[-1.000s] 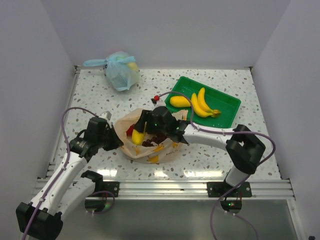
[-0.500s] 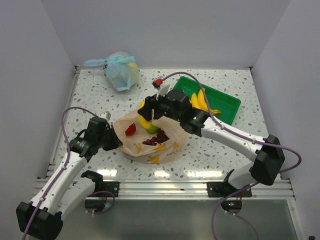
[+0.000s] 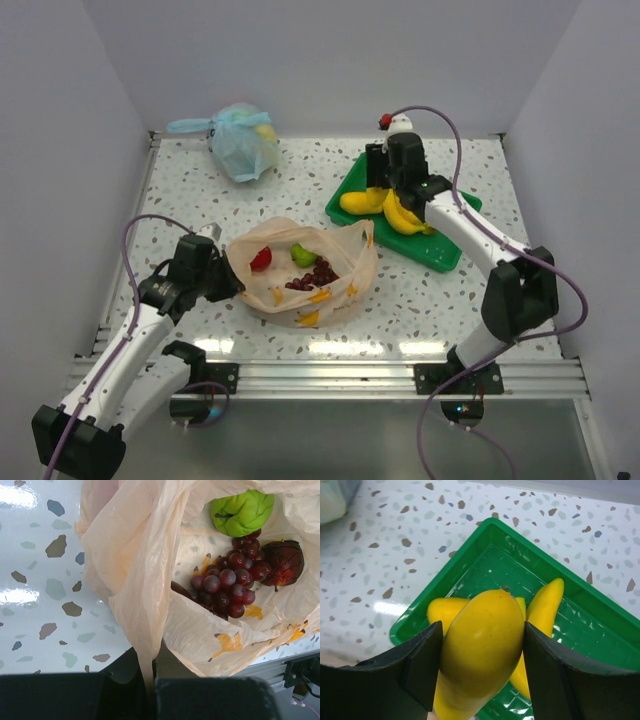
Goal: Untie the knot of the plastic bag and take out the fruit
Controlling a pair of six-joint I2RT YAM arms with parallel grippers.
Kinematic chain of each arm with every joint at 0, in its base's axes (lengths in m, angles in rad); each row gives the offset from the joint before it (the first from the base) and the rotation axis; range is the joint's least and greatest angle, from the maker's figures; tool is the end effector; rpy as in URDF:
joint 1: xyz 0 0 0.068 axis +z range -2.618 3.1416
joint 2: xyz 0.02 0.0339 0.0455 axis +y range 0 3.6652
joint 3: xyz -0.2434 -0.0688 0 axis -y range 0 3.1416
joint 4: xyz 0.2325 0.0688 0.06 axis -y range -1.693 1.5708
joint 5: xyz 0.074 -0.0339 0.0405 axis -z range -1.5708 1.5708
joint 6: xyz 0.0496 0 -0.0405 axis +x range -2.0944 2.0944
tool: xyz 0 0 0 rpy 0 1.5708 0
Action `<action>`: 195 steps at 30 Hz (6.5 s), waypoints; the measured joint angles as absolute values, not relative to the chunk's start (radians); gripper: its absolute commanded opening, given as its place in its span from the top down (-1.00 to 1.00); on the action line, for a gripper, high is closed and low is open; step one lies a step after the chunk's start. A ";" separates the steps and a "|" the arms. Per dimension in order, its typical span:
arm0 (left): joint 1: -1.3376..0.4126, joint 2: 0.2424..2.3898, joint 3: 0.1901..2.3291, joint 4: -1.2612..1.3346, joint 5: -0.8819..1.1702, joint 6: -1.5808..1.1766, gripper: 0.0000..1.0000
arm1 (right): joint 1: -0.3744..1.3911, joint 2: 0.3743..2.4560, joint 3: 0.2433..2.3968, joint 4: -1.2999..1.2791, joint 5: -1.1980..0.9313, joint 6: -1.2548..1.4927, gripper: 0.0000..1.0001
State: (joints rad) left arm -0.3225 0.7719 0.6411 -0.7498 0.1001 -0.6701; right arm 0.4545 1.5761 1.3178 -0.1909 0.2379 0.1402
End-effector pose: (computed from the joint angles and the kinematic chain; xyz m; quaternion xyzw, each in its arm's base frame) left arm 0.1525 -0.0562 0.2173 -0.1459 0.9286 -0.2023 0.2747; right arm 0.3389 0.1526 0.3025 -0.0693 0.8404 0.0586 0.5344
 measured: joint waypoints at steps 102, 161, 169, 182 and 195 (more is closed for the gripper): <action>-0.323 0.720 0.564 -0.759 0.101 -0.714 1.00 | 1.069 1.904 1.300 -0.439 -0.055 0.078 -0.32; -0.323 0.726 0.583 -0.765 0.074 -0.714 1.00 | 0.555 1.295 1.368 -0.218 0.268 0.050 1.00; -0.323 0.726 0.583 -0.766 0.074 -0.714 1.00 | 0.300 1.380 1.131 -0.126 0.326 0.020 1.00; -0.323 0.727 0.583 -0.765 0.075 -0.714 1.00 | 0.207 1.578 1.088 -0.048 0.402 -0.066 -0.19; -0.323 0.734 0.583 -0.765 0.075 -0.714 1.00 | 0.258 1.448 1.178 -0.256 0.186 0.021 -0.79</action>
State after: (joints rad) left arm -0.3225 0.7338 0.5835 -0.7647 0.0746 -0.7136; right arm 0.2581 1.4483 1.1782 -0.2558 0.1860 0.0208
